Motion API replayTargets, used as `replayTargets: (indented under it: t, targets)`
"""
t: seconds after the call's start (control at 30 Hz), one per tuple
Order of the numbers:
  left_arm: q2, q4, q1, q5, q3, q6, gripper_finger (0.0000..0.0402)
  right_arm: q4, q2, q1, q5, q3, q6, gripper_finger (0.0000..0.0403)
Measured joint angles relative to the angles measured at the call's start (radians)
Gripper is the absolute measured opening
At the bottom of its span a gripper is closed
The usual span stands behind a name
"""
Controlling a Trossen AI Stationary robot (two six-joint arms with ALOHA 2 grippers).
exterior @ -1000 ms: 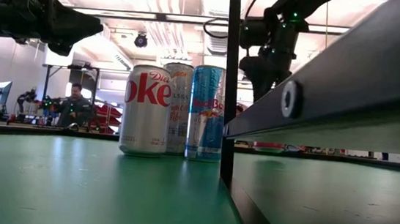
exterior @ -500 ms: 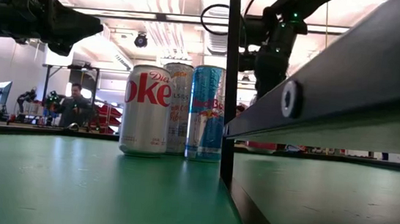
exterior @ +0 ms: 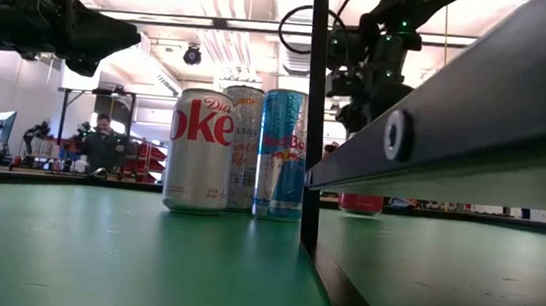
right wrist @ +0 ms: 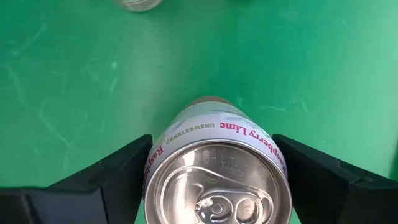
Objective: Place canned beverage on shelf
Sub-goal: Put the right pink white soda can on the shelf
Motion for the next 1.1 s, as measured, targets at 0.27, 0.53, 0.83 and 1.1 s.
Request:
replayTargets:
  t: [0.27, 0.53, 0.83, 1.1]
  targets:
    - [0.0, 0.0, 0.0, 0.0, 0.0, 0.0, 0.0088, -0.015, 0.0, 0.0, -0.041, -0.001, -0.028, 0.0308]
    - [0.0, 0.0, 0.0, 0.0, 0.0, 0.0, 0.0088, -0.016, 0.0, 0.0, -0.041, -0.001, 0.04, 0.0309]
    - [0.0, 0.0, 0.0, 0.0, 0.0, 0.0, 0.0088, -0.018, 0.0, 0.0, -0.041, -0.012, 0.068, 0.0321]
    - [0.0, 0.0, 0.0, 0.0, 0.0, 0.0, 0.0088, -0.016, 0.0, 0.0, -0.041, -0.022, 0.09, 0.0356]
